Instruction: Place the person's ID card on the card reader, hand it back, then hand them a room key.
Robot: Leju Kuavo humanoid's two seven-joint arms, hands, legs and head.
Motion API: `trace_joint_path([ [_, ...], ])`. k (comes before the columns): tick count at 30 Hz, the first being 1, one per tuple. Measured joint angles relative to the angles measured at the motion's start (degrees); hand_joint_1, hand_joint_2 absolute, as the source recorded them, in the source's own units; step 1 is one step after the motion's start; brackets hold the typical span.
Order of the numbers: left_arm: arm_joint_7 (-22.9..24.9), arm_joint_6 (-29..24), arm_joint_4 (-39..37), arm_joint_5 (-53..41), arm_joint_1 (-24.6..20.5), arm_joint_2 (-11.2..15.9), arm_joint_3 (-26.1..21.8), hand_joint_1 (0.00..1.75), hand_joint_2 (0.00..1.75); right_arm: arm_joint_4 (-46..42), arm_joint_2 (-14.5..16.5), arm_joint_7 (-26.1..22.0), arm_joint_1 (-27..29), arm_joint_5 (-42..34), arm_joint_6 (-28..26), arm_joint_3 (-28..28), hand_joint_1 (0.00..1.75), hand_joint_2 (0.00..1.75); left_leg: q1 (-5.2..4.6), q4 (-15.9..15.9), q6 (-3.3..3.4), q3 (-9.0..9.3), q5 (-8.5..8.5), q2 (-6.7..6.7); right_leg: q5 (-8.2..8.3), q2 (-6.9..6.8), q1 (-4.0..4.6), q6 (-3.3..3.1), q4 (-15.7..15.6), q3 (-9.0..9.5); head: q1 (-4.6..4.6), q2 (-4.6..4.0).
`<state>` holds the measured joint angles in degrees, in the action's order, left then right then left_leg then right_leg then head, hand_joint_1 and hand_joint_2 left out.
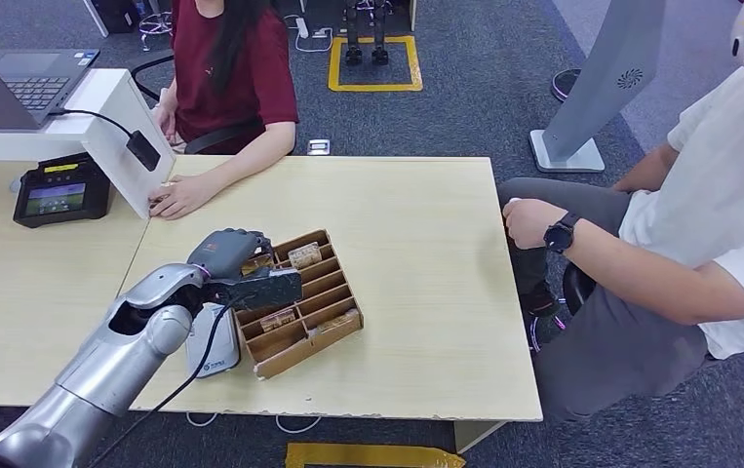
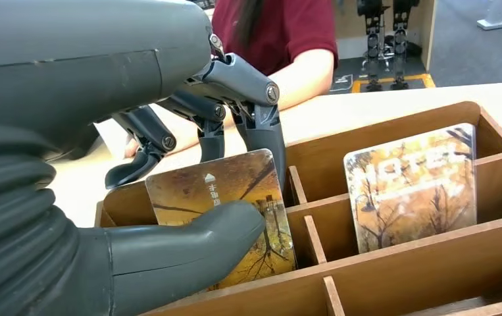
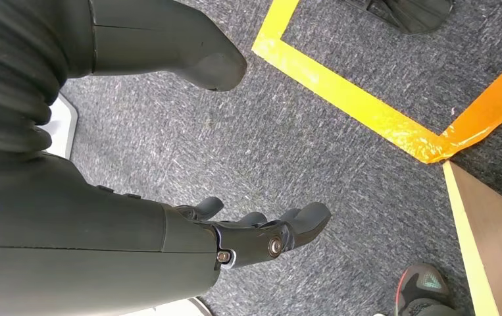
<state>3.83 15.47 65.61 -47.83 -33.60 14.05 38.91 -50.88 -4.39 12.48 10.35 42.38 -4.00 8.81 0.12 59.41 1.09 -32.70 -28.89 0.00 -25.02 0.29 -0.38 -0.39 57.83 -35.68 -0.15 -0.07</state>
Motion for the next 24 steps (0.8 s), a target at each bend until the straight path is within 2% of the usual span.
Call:
trace_joint_path([
  [16,-0.1,-0.5,0.0,0.5,0.0,0.0,0.0,1.75,1.75,0.0,-0.1,0.0,0.0,0.0,-0.1,0.4,0.00,1.75,0.00,0.0,0.00,-0.01,0.00,0.00,0.00,0.00,0.00,0.00,0.0,0.00,0.04,0.00],
  [24,-1.9,-1.0,2.6,6.0,-0.2,1.2,-0.1,1.75,1.75,0.1,-0.2,-0.1,0.3,-0.9,-0.7,0.5,0.00,1.75,0.00,0.0,0.00,-0.02,0.01,0.00,0.00,0.00,0.01,0.00,0.0,-0.04,0.04,0.00],
])
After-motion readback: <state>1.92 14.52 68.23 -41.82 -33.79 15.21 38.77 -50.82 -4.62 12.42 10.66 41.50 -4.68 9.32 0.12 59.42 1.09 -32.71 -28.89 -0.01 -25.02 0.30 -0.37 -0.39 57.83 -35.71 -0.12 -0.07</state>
